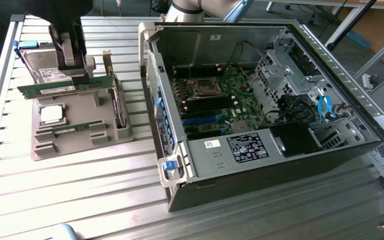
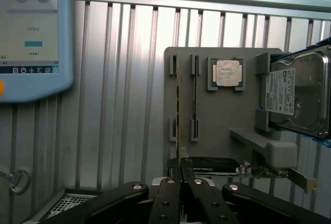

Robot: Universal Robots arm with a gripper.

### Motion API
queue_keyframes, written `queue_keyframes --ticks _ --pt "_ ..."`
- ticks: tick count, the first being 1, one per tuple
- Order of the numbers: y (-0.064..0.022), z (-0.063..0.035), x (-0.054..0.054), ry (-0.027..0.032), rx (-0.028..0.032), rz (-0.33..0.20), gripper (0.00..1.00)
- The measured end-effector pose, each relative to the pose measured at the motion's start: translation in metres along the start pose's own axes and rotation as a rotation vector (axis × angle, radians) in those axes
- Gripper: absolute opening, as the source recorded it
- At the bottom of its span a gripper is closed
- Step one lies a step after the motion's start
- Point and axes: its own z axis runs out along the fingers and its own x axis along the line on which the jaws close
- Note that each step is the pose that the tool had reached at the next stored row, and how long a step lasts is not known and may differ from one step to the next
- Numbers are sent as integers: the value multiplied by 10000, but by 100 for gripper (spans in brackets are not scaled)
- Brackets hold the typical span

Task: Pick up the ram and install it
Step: 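Pick up the ram and move it above insertion slot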

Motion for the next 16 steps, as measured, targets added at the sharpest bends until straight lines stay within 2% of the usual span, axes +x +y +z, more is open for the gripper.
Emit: queue_keyframes --ticks 16 --pt "-326 -3 25 -1 -2 0 12"
